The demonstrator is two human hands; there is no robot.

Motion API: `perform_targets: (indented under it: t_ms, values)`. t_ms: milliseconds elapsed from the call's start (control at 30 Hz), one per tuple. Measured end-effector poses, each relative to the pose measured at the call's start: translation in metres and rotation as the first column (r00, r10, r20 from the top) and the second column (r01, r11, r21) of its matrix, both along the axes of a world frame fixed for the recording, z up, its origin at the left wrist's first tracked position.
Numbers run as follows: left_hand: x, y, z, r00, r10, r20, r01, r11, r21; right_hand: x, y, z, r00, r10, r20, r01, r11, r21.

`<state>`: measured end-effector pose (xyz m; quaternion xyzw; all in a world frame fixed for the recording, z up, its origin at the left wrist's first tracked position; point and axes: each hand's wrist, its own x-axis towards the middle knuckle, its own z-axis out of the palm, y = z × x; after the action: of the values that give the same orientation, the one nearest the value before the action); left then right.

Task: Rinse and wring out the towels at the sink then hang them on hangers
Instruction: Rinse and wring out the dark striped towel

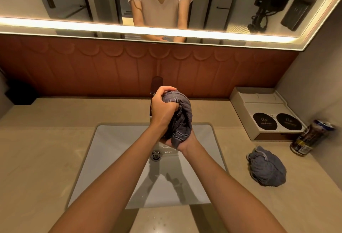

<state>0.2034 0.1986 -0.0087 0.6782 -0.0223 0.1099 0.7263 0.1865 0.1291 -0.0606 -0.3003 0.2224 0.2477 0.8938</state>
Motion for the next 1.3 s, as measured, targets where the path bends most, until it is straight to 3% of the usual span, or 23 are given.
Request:
perform_targets:
  t_ms: [67,200,267,333,400,467,500,533,567,600,667,767,933,1033,1167,1233,1300]
  values:
    - [0.0,-0.001,0.0,0.999,0.004,-0.031,-0.007,0.997,-0.081,0.003,-0.007,0.005,0.996,-0.061,0.064,0.062,0.998,-0.001]
    - [0.003,0.0,-0.006,0.998,-0.01,-0.065,-0.001,0.987,-0.163,0.01,-0.013,0.017,0.997,-0.076,0.03,0.079,0.986,-0.144]
    - [0.003,0.004,-0.007,0.995,-0.006,-0.099,-0.001,0.997,-0.076,0.013,-0.018,0.021,0.997,-0.07,0.034,0.075,0.973,-0.22]
    - [0.003,0.012,-0.013,0.996,0.015,-0.083,-0.006,0.994,0.114,0.014,-0.025,0.019,0.996,-0.08,0.042,0.089,0.955,-0.282]
    - [0.001,0.025,-0.023,0.993,-0.056,0.1,0.017,0.935,0.355,0.014,-0.032,0.013,0.996,-0.083,0.019,0.085,0.933,-0.349]
    - [-0.001,0.04,-0.036,0.899,-0.354,0.26,0.101,0.743,0.662,0.013,-0.039,0.004,0.996,-0.066,-0.059,0.038,0.919,-0.392]
    - [0.0,0.047,-0.044,0.81,-0.515,0.281,0.067,0.557,0.828,0.013,-0.042,-0.002,0.994,-0.042,-0.097,-0.002,0.91,-0.414]
    - [0.002,0.054,-0.053,0.717,-0.639,0.279,-0.073,0.33,0.941,0.012,-0.043,-0.003,0.991,-0.019,-0.136,-0.042,0.902,-0.43]
    - [0.006,0.06,-0.06,0.636,-0.719,0.28,-0.261,0.14,0.955,0.011,-0.044,-0.003,0.986,-0.004,-0.166,-0.07,0.895,-0.44]
    - [0.01,0.063,-0.064,0.584,-0.759,0.287,-0.41,0.029,0.911,0.01,-0.046,-0.003,0.983,0.028,-0.182,-0.109,0.885,-0.453]
    - [0.015,0.065,-0.065,0.529,-0.779,0.335,-0.553,-0.017,0.833,0.008,-0.046,0.001,0.98,0.111,-0.163,-0.177,0.864,-0.472]
    - [0.02,0.053,-0.062,0.418,-0.815,0.402,-0.628,0.061,0.776,0.009,-0.046,-0.002,0.983,0.135,-0.122,-0.177,0.863,-0.473]
    - [0.021,0.032,-0.051,0.493,-0.742,0.455,-0.633,0.053,0.772,0.011,-0.048,0.001,0.964,0.165,-0.21,-0.25,0.833,-0.493]
    - [0.016,0.028,-0.055,0.602,-0.696,0.39,-0.596,-0.068,0.8,0.013,-0.052,0.001,0.967,0.121,-0.226,-0.218,0.851,-0.478]
    - [0.015,0.021,-0.057,0.684,-0.643,0.345,-0.574,-0.182,0.798,0.013,-0.045,-0.011,0.983,-0.024,-0.184,-0.076,0.851,-0.519]
    - [0.013,0.021,-0.058,0.78,-0.576,0.246,-0.402,-0.158,0.902,0.019,-0.043,-0.021,0.985,-0.109,-0.131,0.018,0.83,-0.557]
    - [0.01,0.021,-0.061,0.905,-0.422,0.054,-0.063,-0.007,0.998,0.028,-0.045,-0.026,0.978,-0.202,-0.059,0.102,0.7,-0.707]
